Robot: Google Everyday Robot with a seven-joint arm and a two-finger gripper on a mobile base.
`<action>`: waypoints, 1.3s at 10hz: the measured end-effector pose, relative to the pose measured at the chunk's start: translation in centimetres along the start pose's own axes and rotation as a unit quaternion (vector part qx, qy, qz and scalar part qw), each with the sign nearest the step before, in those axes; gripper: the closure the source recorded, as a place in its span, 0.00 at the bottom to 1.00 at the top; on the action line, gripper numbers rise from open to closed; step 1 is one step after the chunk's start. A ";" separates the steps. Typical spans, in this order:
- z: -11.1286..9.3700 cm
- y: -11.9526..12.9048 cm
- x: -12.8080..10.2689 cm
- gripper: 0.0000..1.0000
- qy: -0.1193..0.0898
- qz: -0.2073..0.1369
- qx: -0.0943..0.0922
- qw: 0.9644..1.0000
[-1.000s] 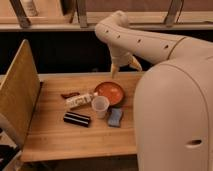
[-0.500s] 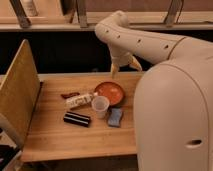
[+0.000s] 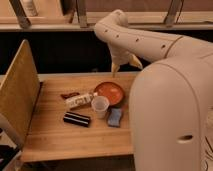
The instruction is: Move the arm in a circular motion
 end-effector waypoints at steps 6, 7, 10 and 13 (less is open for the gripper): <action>-3.6 13.4 -3.9 0.20 -0.019 -0.132 -0.044 0.990; -4.7 15.1 -3.2 0.20 -0.017 -0.147 -0.061 0.987; -8.2 15.6 1.2 0.20 -0.003 -0.157 -0.098 0.983; -6.9 8.8 6.0 0.20 0.035 -0.092 -0.076 0.992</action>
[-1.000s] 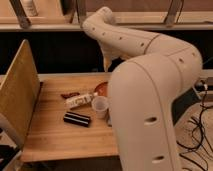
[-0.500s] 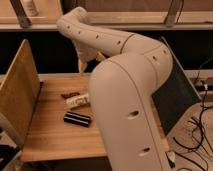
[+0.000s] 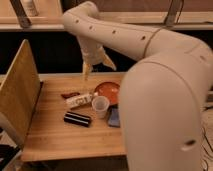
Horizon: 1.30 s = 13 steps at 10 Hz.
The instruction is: Move the arm in a circular motion
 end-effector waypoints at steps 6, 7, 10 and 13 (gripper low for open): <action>3.1 -11.6 -4.0 0.20 -0.034 0.118 0.131 0.984; 3.7 -9.3 -6.4 0.20 -0.045 0.097 0.130 0.986; 5.8 0.3 -10.6 0.20 -0.050 0.013 0.092 0.994; 5.1 7.1 -8.9 0.20 -0.047 -0.058 0.052 0.996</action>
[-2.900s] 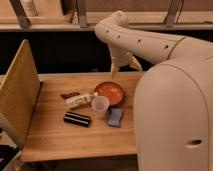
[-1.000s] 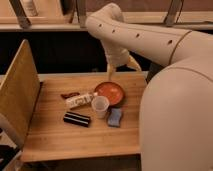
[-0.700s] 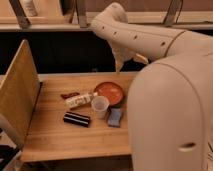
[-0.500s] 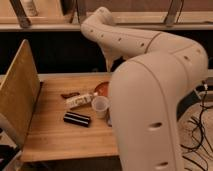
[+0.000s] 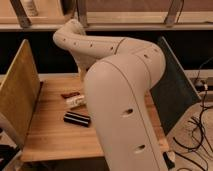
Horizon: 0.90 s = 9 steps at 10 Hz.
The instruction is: Move the arm in a circular motion
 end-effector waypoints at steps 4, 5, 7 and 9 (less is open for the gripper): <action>-1.2 -4.8 8.1 0.20 0.023 0.044 0.012 0.999; -0.8 -7.6 10.2 0.20 0.036 0.075 0.027 0.996; -0.1 -13.6 13.1 0.20 0.053 0.140 0.063 0.987; 0.3 -16.8 11.8 0.20 0.047 0.166 0.088 0.981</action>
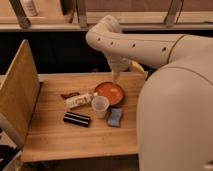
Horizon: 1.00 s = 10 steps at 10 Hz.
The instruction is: Move the arm in a circular motion
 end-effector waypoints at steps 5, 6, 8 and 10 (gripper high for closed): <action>-2.5 13.0 -9.6 0.20 -0.061 -0.112 -0.022 0.992; -3.1 15.4 -9.6 0.20 -0.063 -0.136 -0.032 0.988; -5.1 20.0 -7.7 0.20 -0.069 -0.198 -0.052 0.976; -6.3 20.2 -4.9 0.20 -0.071 -0.225 -0.056 0.970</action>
